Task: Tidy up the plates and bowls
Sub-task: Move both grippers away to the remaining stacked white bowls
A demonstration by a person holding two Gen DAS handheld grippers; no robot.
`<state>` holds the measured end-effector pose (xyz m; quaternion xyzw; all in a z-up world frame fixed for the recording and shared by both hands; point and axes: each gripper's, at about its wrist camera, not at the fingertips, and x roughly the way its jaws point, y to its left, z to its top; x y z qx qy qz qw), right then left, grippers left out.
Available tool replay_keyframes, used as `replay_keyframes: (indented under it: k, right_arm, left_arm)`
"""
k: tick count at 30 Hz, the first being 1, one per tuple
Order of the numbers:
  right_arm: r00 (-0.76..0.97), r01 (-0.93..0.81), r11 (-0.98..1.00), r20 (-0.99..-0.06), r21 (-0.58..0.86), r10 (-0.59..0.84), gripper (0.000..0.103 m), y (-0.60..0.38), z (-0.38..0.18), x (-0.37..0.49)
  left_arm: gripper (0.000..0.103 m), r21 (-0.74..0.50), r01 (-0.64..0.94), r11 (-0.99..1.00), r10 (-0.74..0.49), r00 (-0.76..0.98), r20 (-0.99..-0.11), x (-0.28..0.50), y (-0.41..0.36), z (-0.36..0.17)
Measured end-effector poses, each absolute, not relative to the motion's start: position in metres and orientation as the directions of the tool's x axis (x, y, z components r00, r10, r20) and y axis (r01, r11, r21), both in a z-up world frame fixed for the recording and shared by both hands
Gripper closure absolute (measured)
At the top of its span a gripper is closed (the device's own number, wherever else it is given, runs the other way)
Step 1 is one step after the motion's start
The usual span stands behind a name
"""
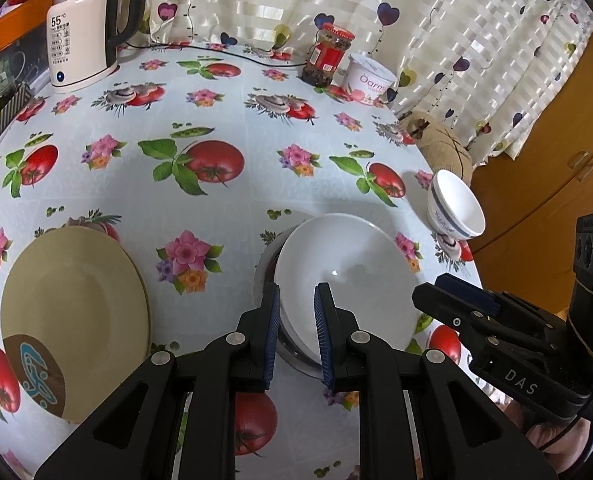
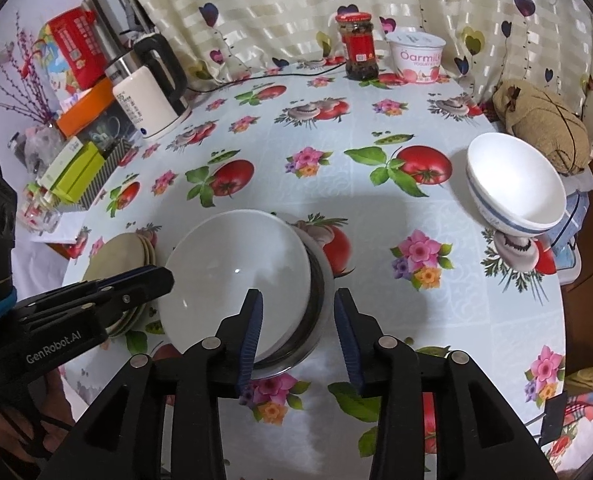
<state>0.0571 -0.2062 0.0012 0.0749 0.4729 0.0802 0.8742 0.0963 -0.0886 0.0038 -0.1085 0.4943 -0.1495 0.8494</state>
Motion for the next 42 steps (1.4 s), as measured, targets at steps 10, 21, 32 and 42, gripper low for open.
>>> replay_keyframes:
  k: [10,21,32,42]
  right_arm:
    - [0.600,-0.049,0.992,-0.791,0.118,0.123,0.059,-0.216,0.021,0.047]
    - [0.601,-0.008,0.988,-0.789,0.151,0.125,0.058,-0.238,0.020,0.040]
    - [0.623,0.081,0.985,-0.780,0.152,0.069,0.059,-0.279,0.024,0.030]
    - [0.634,0.125,0.979,-0.772,0.162,0.047,0.059,-0.303,0.022,0.028]
  left_arm:
    - [0.085,-0.333,0.191,0.923,-0.384,0.484,-0.787,0.096,-0.101,0.018]
    - [0.085,-0.337,0.239,0.910,-0.413,0.474,-0.777,0.100,-0.125,0.025]
    - [0.085,-0.342,0.328,0.880,-0.465,0.453,-0.761,0.105,-0.165,0.035]
    - [0.085,-0.333,0.339,0.880,-0.461,0.438,-0.772,0.111,-0.181,0.032]
